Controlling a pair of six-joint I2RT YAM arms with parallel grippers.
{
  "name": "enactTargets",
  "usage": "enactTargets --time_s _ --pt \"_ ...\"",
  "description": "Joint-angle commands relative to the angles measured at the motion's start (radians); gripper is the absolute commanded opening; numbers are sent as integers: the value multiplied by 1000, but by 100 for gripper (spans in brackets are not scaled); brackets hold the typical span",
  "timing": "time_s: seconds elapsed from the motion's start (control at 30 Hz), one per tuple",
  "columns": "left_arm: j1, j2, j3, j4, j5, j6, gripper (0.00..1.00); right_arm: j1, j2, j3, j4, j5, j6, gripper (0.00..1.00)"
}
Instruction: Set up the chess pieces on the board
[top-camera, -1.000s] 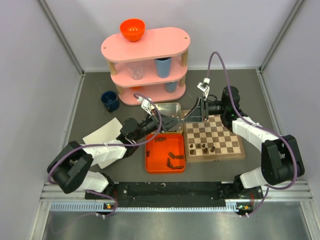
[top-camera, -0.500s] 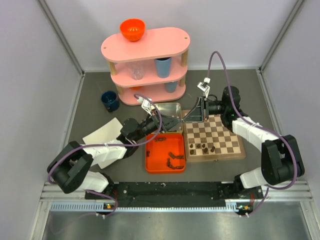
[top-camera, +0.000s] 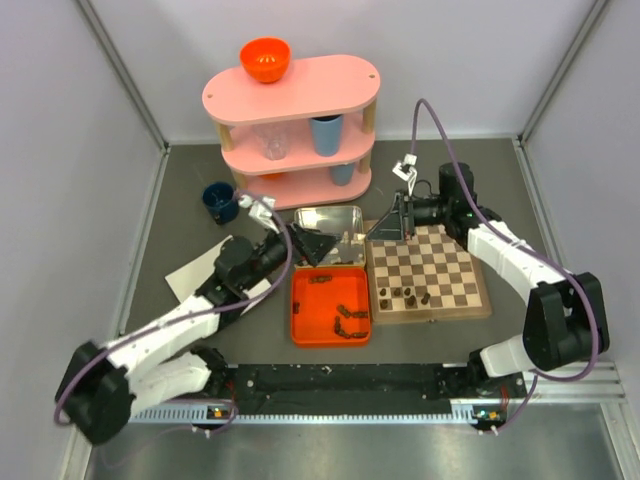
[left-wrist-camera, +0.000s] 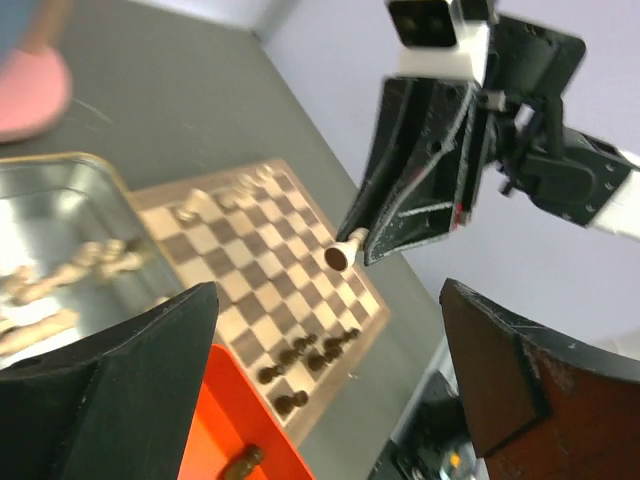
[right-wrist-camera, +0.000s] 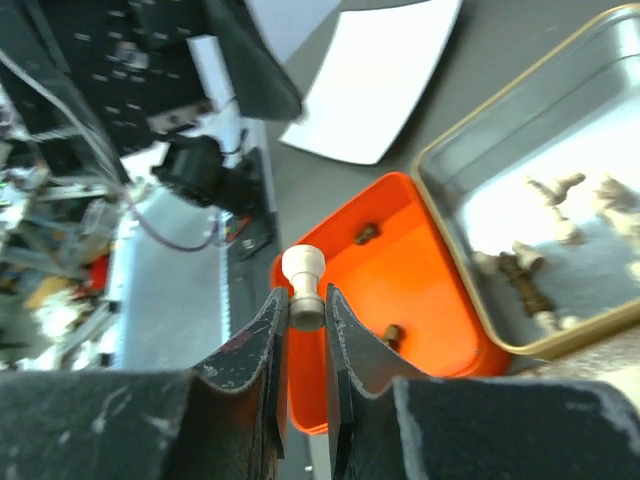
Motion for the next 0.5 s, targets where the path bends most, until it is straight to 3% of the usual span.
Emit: enactTargets --time_s 0.0,0.07,0.17,0.3,0.47 --pt "30 -241 48 -445 -298 203 98 13 -22 142 -367 210 -388 4" --pt "41 -304 103 -631 -413 271 99 30 9 185 -453 358 -464 4" --pt "69 -372 188 -822 -404 430 99 71 62 292 -611 574 -613 4" --pt "73 -333 284 -1029 -470 599 97 125 141 441 -743 790 -746 5" --pt "73 -318 251 -1085 -556 734 95 183 236 532 -828 984 -800 6"
